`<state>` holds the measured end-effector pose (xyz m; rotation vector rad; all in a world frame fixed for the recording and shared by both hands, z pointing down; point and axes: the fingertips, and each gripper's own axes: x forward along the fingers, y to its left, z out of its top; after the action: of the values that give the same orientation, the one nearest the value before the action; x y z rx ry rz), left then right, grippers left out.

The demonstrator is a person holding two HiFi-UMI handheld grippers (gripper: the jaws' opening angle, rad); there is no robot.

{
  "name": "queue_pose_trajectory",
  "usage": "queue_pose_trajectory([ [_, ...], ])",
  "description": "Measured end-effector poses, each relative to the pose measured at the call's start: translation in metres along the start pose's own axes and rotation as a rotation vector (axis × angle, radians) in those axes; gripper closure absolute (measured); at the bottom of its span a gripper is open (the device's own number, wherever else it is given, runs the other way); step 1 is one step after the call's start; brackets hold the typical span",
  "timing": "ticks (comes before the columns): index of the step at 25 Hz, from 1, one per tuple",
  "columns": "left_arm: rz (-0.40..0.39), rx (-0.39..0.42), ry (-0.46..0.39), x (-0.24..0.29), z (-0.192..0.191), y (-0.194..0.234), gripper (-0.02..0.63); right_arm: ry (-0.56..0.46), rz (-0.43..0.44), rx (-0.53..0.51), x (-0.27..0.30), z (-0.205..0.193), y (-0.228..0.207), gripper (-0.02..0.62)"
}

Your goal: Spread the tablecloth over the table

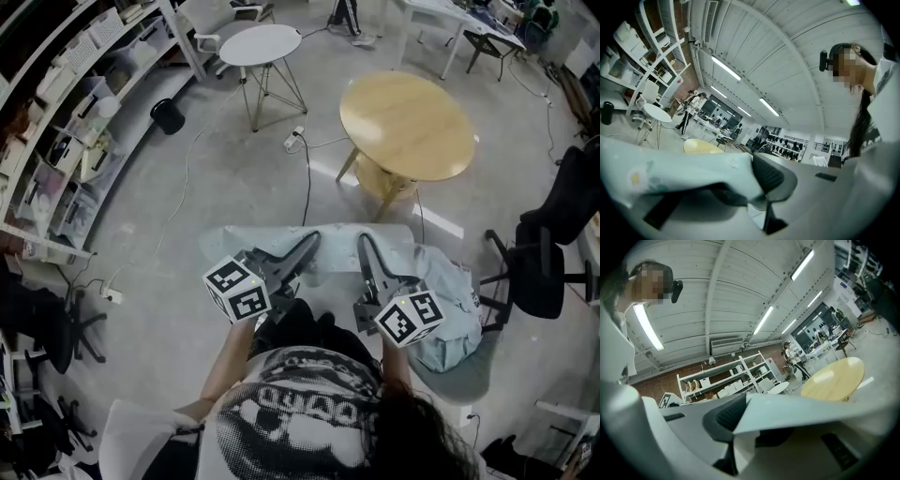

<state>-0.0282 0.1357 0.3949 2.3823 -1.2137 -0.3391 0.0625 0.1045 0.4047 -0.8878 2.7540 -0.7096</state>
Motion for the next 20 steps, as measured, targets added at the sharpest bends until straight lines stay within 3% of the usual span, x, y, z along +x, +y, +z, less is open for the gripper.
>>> queue_pose_trajectory([
  [10,-0.024,0.014,0.034,0.041,0.012,0.004,0.574,-0.050,0.000,0.017,0.007,0.023,-0.032,0.543],
  [20,-0.091,0.016,0.070,0.103,0.035,0.062,0.574,-0.048,-0.063,0.017,0.063,0.044,-0.086,0.541],
])
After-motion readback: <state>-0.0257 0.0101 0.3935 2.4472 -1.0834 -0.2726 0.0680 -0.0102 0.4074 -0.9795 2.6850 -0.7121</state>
